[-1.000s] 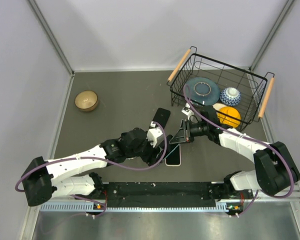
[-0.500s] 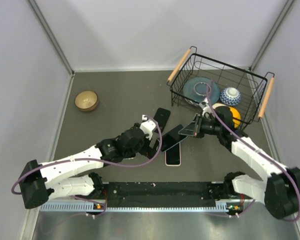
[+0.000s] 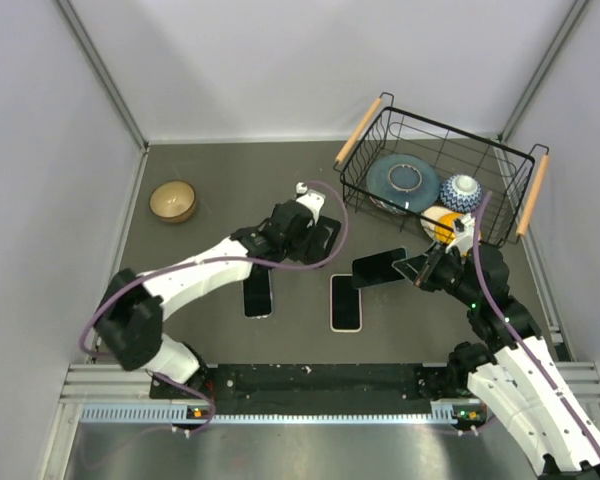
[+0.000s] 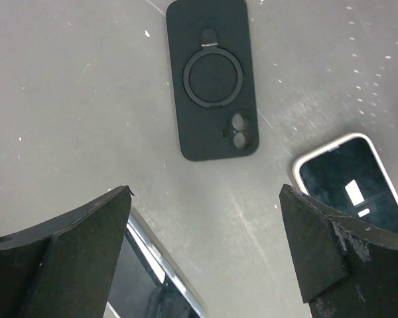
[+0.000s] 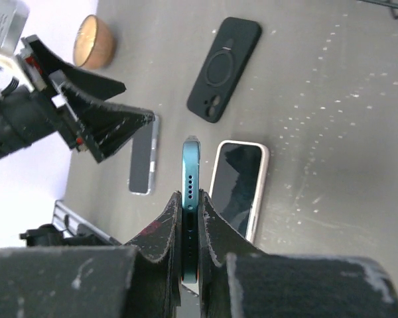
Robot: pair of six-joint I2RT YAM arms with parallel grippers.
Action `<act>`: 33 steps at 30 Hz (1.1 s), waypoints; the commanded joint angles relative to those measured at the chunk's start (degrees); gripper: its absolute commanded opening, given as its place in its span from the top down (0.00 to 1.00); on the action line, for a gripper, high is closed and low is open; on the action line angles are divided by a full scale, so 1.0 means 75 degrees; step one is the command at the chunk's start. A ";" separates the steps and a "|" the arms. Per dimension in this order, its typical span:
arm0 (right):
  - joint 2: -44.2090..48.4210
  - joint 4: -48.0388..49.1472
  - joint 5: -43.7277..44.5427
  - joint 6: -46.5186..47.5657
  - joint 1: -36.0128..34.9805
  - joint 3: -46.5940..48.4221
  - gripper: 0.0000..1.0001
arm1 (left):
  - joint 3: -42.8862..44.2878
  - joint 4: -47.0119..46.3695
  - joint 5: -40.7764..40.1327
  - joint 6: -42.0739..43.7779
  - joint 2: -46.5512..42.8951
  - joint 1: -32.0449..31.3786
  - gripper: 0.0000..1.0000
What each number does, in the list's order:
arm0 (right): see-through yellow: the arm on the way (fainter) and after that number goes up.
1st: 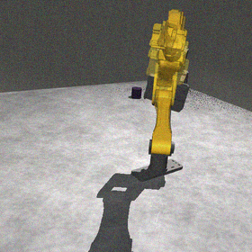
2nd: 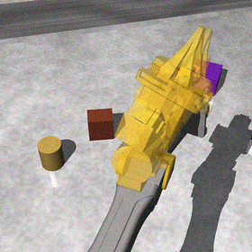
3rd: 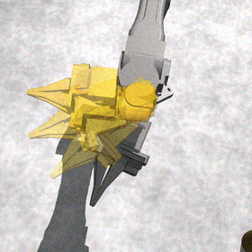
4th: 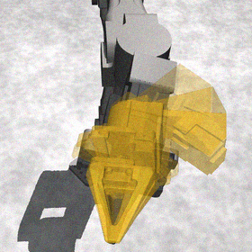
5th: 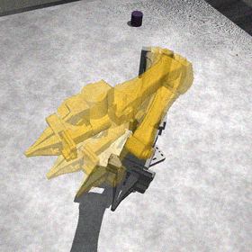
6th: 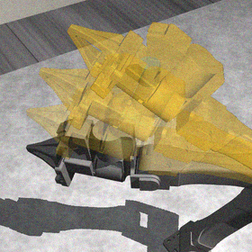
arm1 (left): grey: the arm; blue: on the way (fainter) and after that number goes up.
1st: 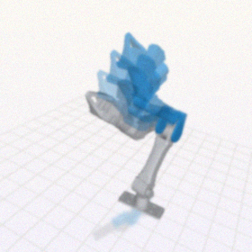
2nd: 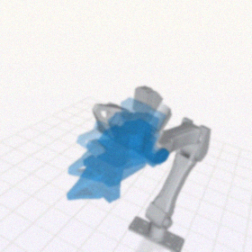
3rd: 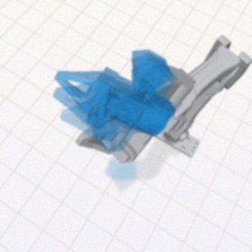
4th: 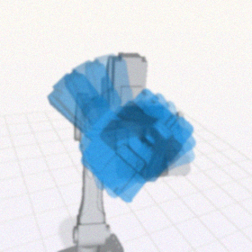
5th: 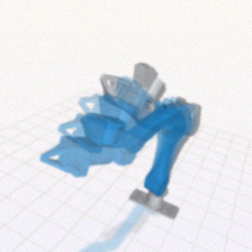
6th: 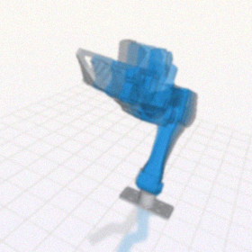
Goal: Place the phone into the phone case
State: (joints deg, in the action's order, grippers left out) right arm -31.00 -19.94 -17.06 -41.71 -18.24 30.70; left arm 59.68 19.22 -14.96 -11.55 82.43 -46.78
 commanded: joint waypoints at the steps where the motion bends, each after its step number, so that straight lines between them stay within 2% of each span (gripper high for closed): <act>1: 0.0617 -0.0702 0.0727 0.0288 0.0018 0.0161 1.00 | 0.0772 -0.0254 0.0763 0.0450 0.0995 0.0320 0.01; 6: 0.1016 -0.1102 0.0938 0.0429 0.0006 0.0149 1.00 | 0.1826 0.0190 0.0812 0.0708 0.2364 0.0320 0.01; 12: 0.1263 -0.1278 0.0974 0.0476 0.0018 0.0126 1.00 | 0.2366 0.0354 0.0788 0.0802 0.3362 0.0308 0.01; 18: 0.1263 -0.1302 0.0986 0.0558 0.0018 0.0184 1.00 | 0.2554 0.0448 0.0472 0.0790 0.3938 0.0297 0.01; 24: 0.1251 -0.1302 0.0997 0.0570 0.0018 0.0243 1.00 | 0.2660 0.0589 0.0542 0.0802 0.4348 0.0285 0.05; 27: 0.1251 -0.1302 0.1021 0.0570 0.0006 0.0278 1.00 | 0.2637 0.0718 0.0576 0.0744 0.4349 0.0297 0.16; 30: 0.1239 -0.1302 0.1032 0.0593 0.0018 0.0290 1.00 | 0.2555 0.0905 0.0799 0.0720 0.4174 0.0297 0.35; 31: 0.1251 -0.1302 0.1044 0.0605 0.0006 0.0278 1.00 | 0.2450 0.0940 0.0927 0.0720 0.4080 0.0297 0.47; 33: 0.1251 -0.1302 0.1044 0.0593 0.0018 0.0266 1.00 | 0.2321 0.1046 0.1068 0.0697 0.3764 0.0308 0.52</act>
State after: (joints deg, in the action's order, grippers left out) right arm -22.33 -32.84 -9.65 -37.50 -18.24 30.70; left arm 78.76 23.35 -9.63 -5.98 113.43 -44.91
